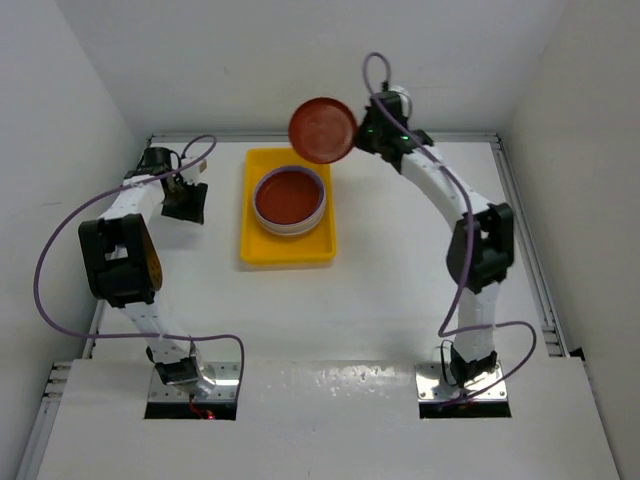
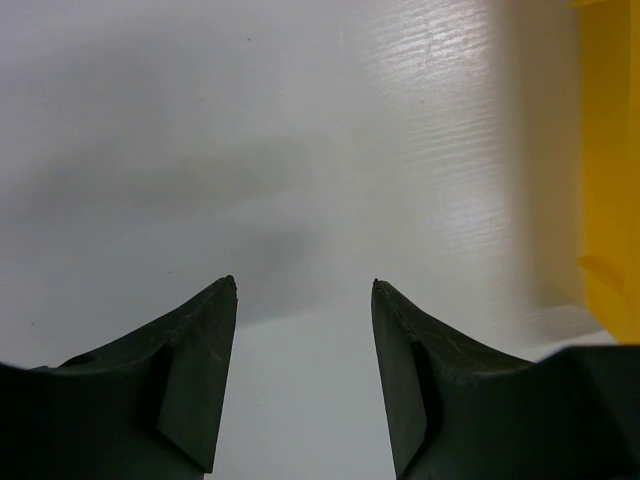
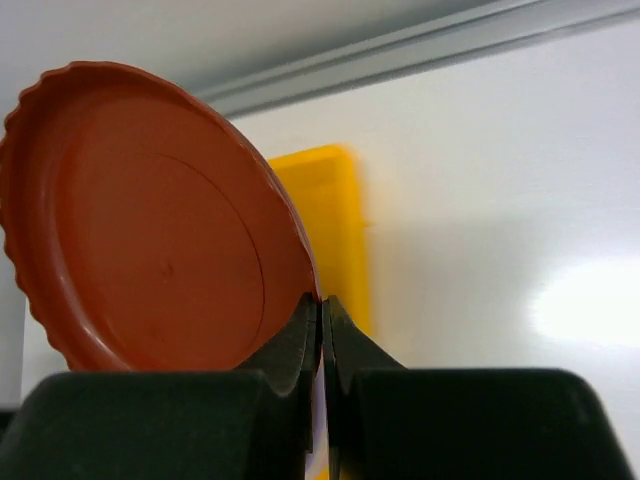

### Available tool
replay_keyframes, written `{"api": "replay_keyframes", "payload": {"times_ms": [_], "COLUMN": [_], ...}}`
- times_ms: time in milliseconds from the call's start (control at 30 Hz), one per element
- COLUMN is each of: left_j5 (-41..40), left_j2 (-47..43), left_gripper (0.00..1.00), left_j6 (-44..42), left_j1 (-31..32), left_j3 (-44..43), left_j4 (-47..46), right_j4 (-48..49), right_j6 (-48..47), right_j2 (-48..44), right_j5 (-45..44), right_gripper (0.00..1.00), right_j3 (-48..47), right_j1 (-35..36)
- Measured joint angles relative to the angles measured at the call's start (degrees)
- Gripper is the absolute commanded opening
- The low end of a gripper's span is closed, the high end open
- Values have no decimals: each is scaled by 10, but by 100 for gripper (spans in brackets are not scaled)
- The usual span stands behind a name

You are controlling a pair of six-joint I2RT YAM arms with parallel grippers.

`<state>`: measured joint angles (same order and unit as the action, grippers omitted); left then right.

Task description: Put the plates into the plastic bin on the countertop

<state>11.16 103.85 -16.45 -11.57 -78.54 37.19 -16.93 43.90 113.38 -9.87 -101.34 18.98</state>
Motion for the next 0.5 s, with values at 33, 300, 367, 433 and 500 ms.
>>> {"api": "replay_keyframes", "payload": {"times_ms": [33, 300, 367, 433, 500], "left_j5": [0, 2, 4, 5, 5], "left_j2": [2, 3, 3, 3, 3], "left_gripper": [59, 59, 59, 59, 59], "left_j6": [0, -1, -1, -1, -2], "left_j1": [0, 0, 0, 0, 0], "left_j3": [0, 1, 1, 1, 1], "left_j4": [0, 0, 0, 0, 0], "right_j4": [-15, -104, -120, -130, -138], "right_j6": [-17, -96, -107, -115, -122], "right_j2": [31, 159, 165, 168, 168], "right_j5": [4, 26, 26, 24, 23], "right_gripper": [0, 0, 0, 0, 0], "right_j3": [-44, -143, -142, -142, -142], "right_j1": [23, 108, 108, 109, 109]}}
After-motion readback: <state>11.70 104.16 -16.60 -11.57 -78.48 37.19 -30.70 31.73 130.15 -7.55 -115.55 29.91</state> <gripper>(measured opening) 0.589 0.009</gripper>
